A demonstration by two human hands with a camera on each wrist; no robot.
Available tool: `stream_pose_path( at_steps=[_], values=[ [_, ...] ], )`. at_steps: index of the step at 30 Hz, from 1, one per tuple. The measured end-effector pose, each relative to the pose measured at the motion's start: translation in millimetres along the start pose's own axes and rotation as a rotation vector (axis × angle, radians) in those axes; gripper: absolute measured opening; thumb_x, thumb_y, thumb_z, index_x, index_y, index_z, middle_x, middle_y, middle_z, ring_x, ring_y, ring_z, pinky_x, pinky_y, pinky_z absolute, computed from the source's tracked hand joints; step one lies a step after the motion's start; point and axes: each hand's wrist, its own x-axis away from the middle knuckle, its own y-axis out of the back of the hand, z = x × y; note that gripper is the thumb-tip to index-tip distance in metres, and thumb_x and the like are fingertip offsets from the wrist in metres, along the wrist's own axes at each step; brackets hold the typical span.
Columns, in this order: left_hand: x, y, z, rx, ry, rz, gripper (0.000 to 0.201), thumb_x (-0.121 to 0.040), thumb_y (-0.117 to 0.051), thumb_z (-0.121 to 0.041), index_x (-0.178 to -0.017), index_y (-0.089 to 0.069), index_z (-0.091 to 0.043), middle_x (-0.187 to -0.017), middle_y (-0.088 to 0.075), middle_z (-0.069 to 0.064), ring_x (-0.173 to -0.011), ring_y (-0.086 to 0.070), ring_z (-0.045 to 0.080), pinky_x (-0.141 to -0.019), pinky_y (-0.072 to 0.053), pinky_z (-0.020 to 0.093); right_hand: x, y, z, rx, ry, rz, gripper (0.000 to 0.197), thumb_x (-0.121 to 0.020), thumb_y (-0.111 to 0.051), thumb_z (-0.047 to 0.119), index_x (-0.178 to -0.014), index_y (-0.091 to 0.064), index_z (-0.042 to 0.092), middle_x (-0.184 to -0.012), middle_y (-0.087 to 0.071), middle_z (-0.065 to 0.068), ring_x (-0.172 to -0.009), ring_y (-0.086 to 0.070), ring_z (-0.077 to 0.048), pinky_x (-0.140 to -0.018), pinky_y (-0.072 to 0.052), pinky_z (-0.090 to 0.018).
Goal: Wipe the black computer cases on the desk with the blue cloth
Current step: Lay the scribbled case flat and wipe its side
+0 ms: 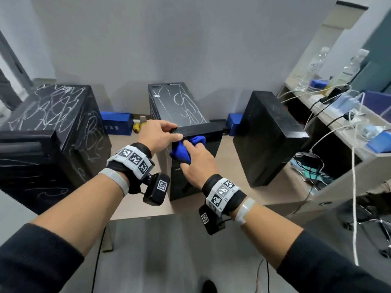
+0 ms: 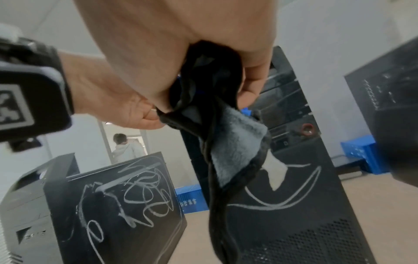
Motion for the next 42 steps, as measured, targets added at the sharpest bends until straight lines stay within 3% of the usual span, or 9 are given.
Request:
stream_pose_path(
  at_steps=[3, 7, 14, 21, 27, 32, 36, 38, 42],
  values=[
    [-0.9, -0.6, 5.5, 0.034, 0.017, 0.001, 0.039, -0.076, -0.086, -0.025, -0.112, -0.076, -0.017, -0.089, -0.069, -0.008, -0.078, -0.059, 0.0, -0.074, -0.043, 0.015, -2.1, 11.1, -27.4, 0.068, 0.064, 0.0, 0.07, -0.078, -0.062, 0.03, -0.144, -0.039, 0.034, -0.115, -0.052, -0.005, -0.105, -0.054, -0.029, -0.089, -0.05, -0.042],
    [-3.8, -2.5, 6.5, 0.116, 0.06, 0.031, 0.04, -0.073, -0.088, -0.024, -0.111, -0.076, -0.02, -0.09, -0.07, -0.009, -0.082, -0.061, 0.005, -0.078, -0.047, 0.023, -8.0, 38.3, -82.6, 0.084, -0.029, -0.086, 0.065, -0.077, -0.062, 0.025, -0.139, -0.048, 0.037, -0.111, -0.056, 0.0, -0.103, -0.056, -0.025, -0.08, -0.046, -0.03],
    [-5.8, -9.4, -1.2, 0.216, 0.187, -0.036, 0.032, -0.075, -0.083, -0.005, -0.106, -0.075, -0.013, -0.078, -0.064, -0.006, -0.075, -0.057, 0.011, -0.066, -0.045, 0.019, -15.7, 12.4, -53.5, -0.036, 0.152, -0.01, 0.061, -0.077, -0.063, 0.032, -0.135, -0.047, 0.024, -0.103, -0.054, -0.006, -0.097, -0.057, -0.033, -0.08, -0.052, -0.042],
    [5.7, -35.8, -5.6, 0.228, 0.139, -0.267, 0.013, -0.085, -0.077, -0.02, -0.097, -0.075, -0.014, -0.085, -0.07, -0.003, -0.066, -0.06, -0.007, -0.06, -0.043, 0.007, -19.4, 15.6, -56.7, -0.014, 0.383, 0.049, 0.067, -0.079, -0.065, 0.036, -0.142, -0.042, 0.033, -0.103, -0.055, -0.002, -0.096, -0.057, -0.028, -0.074, -0.053, -0.039],
    [13.0, -49.1, -12.1, 0.194, 0.133, -0.402, 0.005, -0.086, -0.075, -0.021, -0.091, -0.076, -0.02, -0.09, -0.072, -0.003, -0.084, -0.064, 0.008, -0.083, -0.052, 0.023, -32.1, 46.6, -151.0, -0.003, 0.442, -0.014, 0.052, -0.073, -0.06, 0.03, -0.125, -0.062, 0.035, -0.097, -0.06, 0.001, -0.091, -0.06, -0.025, -0.068, -0.052, -0.032],
    [8.2, -55.8, -13.8, 0.16, 0.202, -0.468, 0.003, -0.084, -0.074, -0.02, -0.085, -0.074, -0.023, -0.087, -0.072, -0.002, -0.085, -0.065, 0.013, -0.083, -0.054, 0.028, -47.5, 63.3, -208.9, -0.118, 0.114, 0.028, 0.049, -0.072, -0.058, 0.026, -0.12, -0.066, 0.034, -0.106, -0.067, 0.003, -0.1, -0.062, -0.023, -0.081, -0.045, -0.026],
    [-2.7, -64.4, -22.1, 0.163, 0.244, -0.568, 0.011, -0.085, -0.068, -0.016, -0.094, -0.07, -0.021, -0.085, -0.066, -0.007, -0.083, -0.061, 0.01, -0.077, -0.048, 0.025, -74.6, 79.3, -199.4, -0.313, 0.139, -0.045, 0.039, -0.082, -0.059, 0.02, -0.119, -0.066, 0.03, -0.109, -0.068, 0.008, -0.103, -0.062, -0.015, -0.094, -0.049, -0.032],
    [-8.9, -67.4, -27.4, 0.158, 0.221, -0.638, 0.012, -0.087, -0.067, -0.019, -0.099, -0.068, -0.021, -0.087, -0.065, -0.01, -0.082, -0.06, 0.006, -0.079, -0.047, 0.024, -91.6, 88.6, -178.9, -0.469, 0.168, -0.113, 0.036, -0.085, -0.06, 0.017, -0.12, -0.065, 0.025, -0.114, -0.067, 0.008, -0.107, -0.061, -0.012, -0.097, -0.046, -0.026],
    [-21.9, -73.5, -33.9, 0.093, 0.171, -0.621, 0.01, -0.09, -0.061, -0.028, -0.086, -0.069, -0.023, -0.08, -0.069, -0.007, -0.08, -0.065, 0.012, -0.077, -0.048, 0.028, -114.2, 93.7, -130.7, -0.564, 0.291, -0.106, 0.037, -0.086, -0.058, 0.023, -0.122, -0.064, 0.018, -0.117, -0.067, 0.002, -0.108, -0.06, -0.012, -0.098, -0.043, -0.025]
  ],
)
